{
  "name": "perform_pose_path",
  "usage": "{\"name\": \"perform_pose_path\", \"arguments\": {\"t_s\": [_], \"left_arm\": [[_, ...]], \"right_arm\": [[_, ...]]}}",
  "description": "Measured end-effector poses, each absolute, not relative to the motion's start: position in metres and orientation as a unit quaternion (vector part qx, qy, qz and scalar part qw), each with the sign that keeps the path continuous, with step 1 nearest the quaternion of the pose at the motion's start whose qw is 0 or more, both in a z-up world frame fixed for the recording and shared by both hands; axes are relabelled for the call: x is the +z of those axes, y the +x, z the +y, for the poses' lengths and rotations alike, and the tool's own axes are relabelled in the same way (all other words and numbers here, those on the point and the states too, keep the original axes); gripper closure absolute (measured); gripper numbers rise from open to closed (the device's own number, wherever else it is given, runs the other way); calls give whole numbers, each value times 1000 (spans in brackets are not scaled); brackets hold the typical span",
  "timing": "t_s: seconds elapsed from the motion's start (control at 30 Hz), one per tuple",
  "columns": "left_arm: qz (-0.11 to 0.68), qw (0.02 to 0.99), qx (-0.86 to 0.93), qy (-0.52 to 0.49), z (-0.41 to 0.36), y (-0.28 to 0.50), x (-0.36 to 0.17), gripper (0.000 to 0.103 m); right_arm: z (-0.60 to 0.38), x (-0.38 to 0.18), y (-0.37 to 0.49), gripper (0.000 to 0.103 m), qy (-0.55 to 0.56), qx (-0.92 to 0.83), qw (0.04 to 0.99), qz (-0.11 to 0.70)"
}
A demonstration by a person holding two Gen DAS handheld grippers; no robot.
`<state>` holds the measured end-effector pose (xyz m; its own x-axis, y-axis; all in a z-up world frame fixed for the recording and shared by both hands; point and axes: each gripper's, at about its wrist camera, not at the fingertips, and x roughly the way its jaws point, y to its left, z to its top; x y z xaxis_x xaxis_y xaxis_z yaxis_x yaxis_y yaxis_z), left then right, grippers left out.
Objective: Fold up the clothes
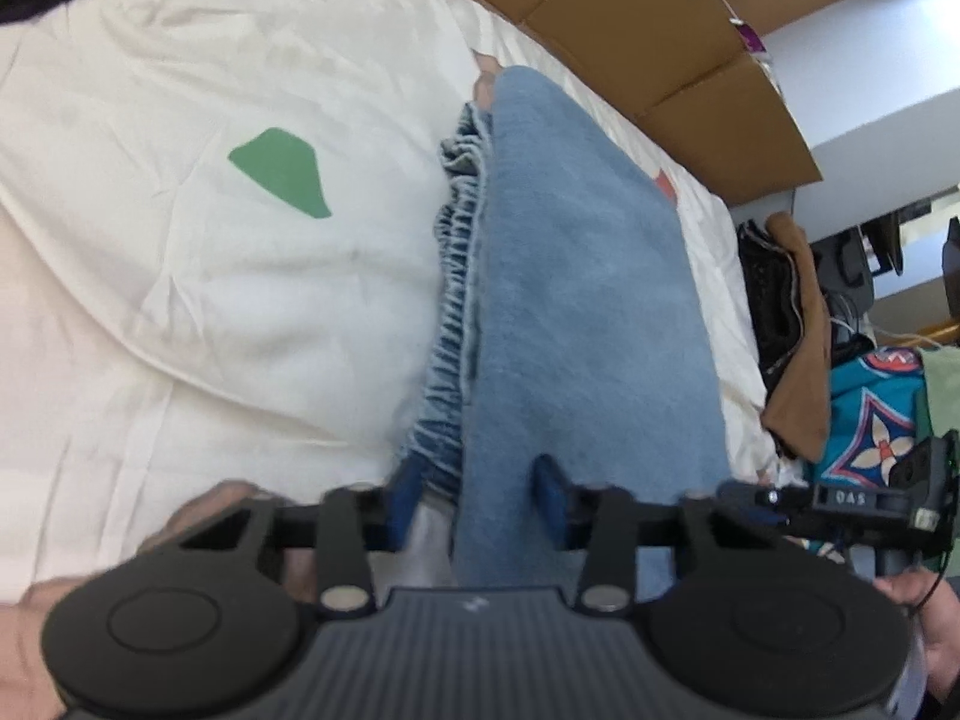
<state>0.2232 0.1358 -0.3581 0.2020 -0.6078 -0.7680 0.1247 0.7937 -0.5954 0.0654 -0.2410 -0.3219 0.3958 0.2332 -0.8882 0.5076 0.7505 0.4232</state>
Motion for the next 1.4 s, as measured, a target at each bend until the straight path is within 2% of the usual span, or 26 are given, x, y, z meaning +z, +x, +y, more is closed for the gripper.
{"name": "perform_pose_path", "arguments": {"t_s": [0.13, 0.3, 0.5, 0.67, 0.77, 0.93, 1.0, 1.1, 1.13, 1.17, 1.4], "left_arm": [[579, 756, -230, -200, 143, 217, -321, 70], [560, 778, -212, -188, 146, 206, -259, 64], [538, 804, -208, -144, 133, 197, -179, 62], [516, 821, -217, -112, 115, 199, -150, 61], [508, 822, -237, -104, 101, 207, -153, 61], [514, 820, -242, -73, 77, 230, -186, 63], [517, 816, -248, -72, 68, 236, -203, 68], [515, 817, -254, -55, 57, 242, -228, 81], [513, 818, -254, -56, 56, 244, -235, 90], [512, 818, -254, -57, 54, 246, -242, 94], [506, 825, -249, -42, 48, 258, -284, 95]], "right_arm": [[-242, -295, 55, 67, 331, -109, 759, 550], [-246, -247, 44, 67, 327, -93, 781, 524], [-245, -206, 39, 67, 322, -73, 805, 494], [-241, -184, 40, 67, 300, -60, 829, 468], [-237, -183, 44, 67, 283, -50, 844, 453], [-236, -199, 56, 67, 270, -46, 855, 441], [-238, -209, 63, 67, 269, -49, 855, 441], [-242, -225, 75, 67, 269, -54, 855, 440], [-242, -232, 80, 67, 263, -56, 855, 443], [-243, -239, 85, 69, 260, -58, 855, 445], [-246, -285, 109, 71, 236, -59, 854, 460]]}}
